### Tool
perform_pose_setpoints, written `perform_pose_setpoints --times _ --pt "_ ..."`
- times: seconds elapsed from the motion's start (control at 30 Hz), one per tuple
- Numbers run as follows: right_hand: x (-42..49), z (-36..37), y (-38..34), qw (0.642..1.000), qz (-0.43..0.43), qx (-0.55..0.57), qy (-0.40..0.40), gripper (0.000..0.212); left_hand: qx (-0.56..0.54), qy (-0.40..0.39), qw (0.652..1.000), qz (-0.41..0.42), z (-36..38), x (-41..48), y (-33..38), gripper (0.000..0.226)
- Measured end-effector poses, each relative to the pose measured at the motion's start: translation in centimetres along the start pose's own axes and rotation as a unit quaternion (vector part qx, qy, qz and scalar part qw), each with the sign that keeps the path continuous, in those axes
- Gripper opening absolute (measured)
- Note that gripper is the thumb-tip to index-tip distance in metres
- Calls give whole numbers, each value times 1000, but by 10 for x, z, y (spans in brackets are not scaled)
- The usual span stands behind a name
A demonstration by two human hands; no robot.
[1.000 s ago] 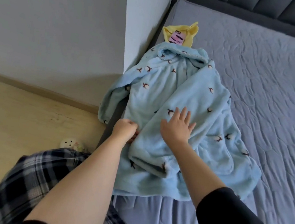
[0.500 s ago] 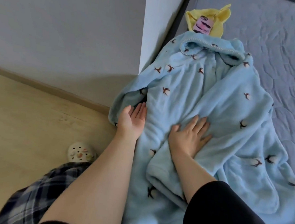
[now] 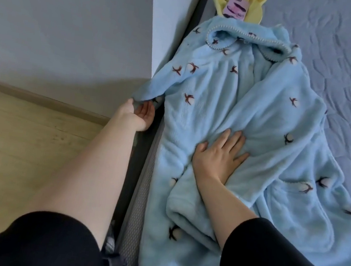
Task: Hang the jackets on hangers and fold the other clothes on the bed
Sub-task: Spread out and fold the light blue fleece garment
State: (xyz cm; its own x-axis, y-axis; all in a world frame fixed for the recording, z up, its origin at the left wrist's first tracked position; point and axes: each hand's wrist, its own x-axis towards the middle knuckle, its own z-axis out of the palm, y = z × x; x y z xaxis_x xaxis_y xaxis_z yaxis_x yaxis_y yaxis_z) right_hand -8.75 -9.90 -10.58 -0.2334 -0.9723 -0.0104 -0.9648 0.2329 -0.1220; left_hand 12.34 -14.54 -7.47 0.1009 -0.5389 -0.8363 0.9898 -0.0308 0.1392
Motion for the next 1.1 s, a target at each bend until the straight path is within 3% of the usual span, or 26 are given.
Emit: perform_pose_setpoints --times 0.1,0.27,0.4,0.47,0.53,0.57,0.6,0.67,0.7,0.73,0.77,0.8,0.83,0.87,0.9,0.97,1.0,1.07,1.1 --pt "0 0 0 1000 -2 -5 1 73 44 1 999 -7 0 1 6 45" --pt "0 1 -2 1000 -3 -8 4 73 126 21 990 61 6 -4 -9 24" --pt "1 2 -3 1000 -4 -7 -7 73 75 30 984 161 9 -15 -5 16" --pt "4 1 -3 1000 -8 1 -27 72 158 75 952 250 14 -30 -7 36" --pt "7 -2 1 998 -15 31 -49 73 254 111 856 437 24 -51 -21 41" --pt "8 -5 5 996 -20 63 -55 73 280 68 784 550 29 -63 -30 34" --pt "9 -9 8 992 -22 114 -57 71 318 8 682 659 34 -74 -40 22" --pt "15 -23 18 965 -16 254 -72 58 442 -110 439 775 32 -89 -64 11" --pt "19 -33 25 939 0 331 -89 48 506 -162 322 784 24 -89 -75 13" --pt "27 -41 32 913 28 391 -111 39 577 -199 227 759 11 -85 -82 11" --pt "31 -60 48 863 73 478 -144 35 648 -222 154 712 -4 -83 -90 14" --pt "37 -71 58 797 132 562 -180 37 720 -220 107 649 -22 -78 -93 20" --pt "40 -82 73 750 170 607 -200 40 773 -215 92 590 -38 -73 -95 23" --pt "44 -89 85 711 195 639 -218 41 801 -208 103 552 -50 -69 -94 24" --pt "45 -96 98 766 175 576 -228 45 813 -202 115 534 -58 -67 -93 24" --pt "46 -93 123 872 140 442 -160 53 801 -211 147 540 -62 -67 -92 21" --pt "44 -95 134 864 156 438 -194 47 790 -213 188 543 -61 -71 -96 20" --pt "35 -97 147 871 113 406 -251 31 765 -181 320 528 -57 -78 -103 21" --pt "37 -91 150 904 53 349 -243 35 749 -148 395 510 -55 -82 -107 19"
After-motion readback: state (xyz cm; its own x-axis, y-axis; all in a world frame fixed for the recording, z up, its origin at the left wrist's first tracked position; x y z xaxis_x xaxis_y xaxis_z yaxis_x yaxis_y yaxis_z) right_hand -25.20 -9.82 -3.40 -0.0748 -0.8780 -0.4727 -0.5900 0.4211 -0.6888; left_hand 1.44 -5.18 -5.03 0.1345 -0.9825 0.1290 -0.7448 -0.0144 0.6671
